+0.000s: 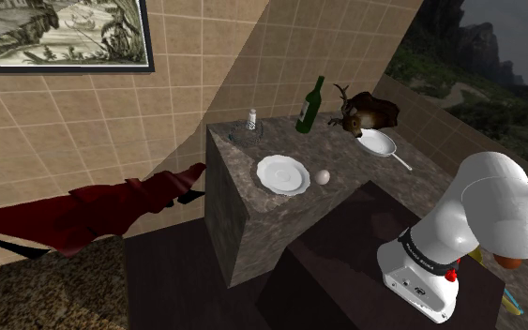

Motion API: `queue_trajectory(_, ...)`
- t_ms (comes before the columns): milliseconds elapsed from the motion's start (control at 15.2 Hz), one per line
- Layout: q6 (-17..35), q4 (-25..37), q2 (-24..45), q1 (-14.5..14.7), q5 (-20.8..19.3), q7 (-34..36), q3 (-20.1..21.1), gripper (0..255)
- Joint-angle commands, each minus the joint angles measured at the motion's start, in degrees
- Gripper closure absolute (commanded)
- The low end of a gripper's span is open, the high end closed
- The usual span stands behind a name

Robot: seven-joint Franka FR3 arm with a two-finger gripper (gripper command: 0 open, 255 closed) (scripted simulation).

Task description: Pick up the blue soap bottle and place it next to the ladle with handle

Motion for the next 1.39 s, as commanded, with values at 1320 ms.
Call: queue_trajectory(1320, 8.7, -1.9, -7.2, 0.6, -2.5, -0.8, -2.6, 255)
